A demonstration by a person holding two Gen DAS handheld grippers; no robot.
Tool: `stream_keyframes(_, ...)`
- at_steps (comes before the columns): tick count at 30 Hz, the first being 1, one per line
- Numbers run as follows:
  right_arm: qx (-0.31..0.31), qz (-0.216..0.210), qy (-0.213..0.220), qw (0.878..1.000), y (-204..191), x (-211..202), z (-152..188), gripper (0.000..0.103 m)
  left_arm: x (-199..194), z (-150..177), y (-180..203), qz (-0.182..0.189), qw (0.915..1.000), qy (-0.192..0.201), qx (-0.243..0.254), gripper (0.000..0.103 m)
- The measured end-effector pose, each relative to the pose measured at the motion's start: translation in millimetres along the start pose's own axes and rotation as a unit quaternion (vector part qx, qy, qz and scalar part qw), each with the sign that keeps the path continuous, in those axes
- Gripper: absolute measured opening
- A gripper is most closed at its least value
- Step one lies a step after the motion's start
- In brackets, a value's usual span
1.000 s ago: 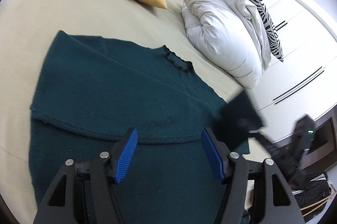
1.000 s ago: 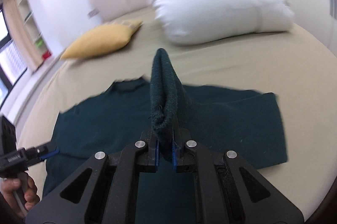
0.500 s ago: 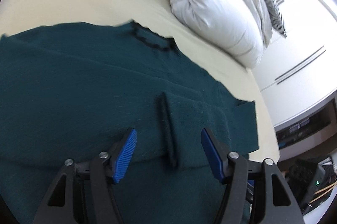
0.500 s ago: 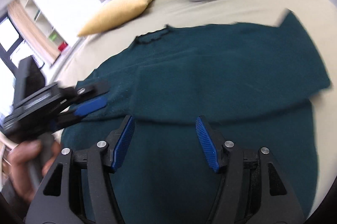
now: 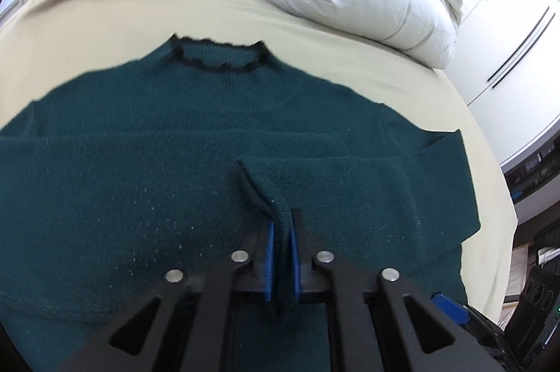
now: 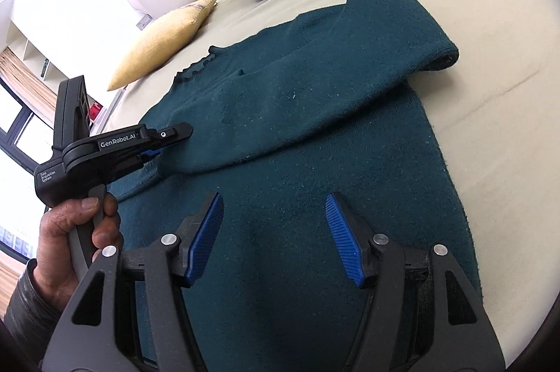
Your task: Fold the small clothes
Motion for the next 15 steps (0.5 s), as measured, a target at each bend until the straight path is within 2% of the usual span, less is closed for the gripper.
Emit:
stream_keyframes(6,0.003,-0.001,-0.002,1.0,-0.4,4.0,-5.2,0.059,-41.9,0.4,-6.1,0.009,0.9985,0.053,0.001,0.008)
stream_keyframes(10,0.007,-0.001,0.008,1.0,0.9,-3.4,-10.3,0.059,-69.8,0.8,-40.1,0.006,0.9959,0.089,-0.018,0.008)
stream_keyframes(15,0.035,0.001,0.027,0.999,15.7,-18.6,-26.8,0.059,-50.9,-3.2,-89.8,0.002,0.9963,0.058,-0.063,0.008)
Point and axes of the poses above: each gripper's, at about its wrist camera, not at the fingertips, and x roughly the way its jaws point, y to its right, z to its underside, the point moved 1 cm from there along x, roughly the way its jaws point, and after that the axes turned 15 degrees about -y, right-handed, at the moved point
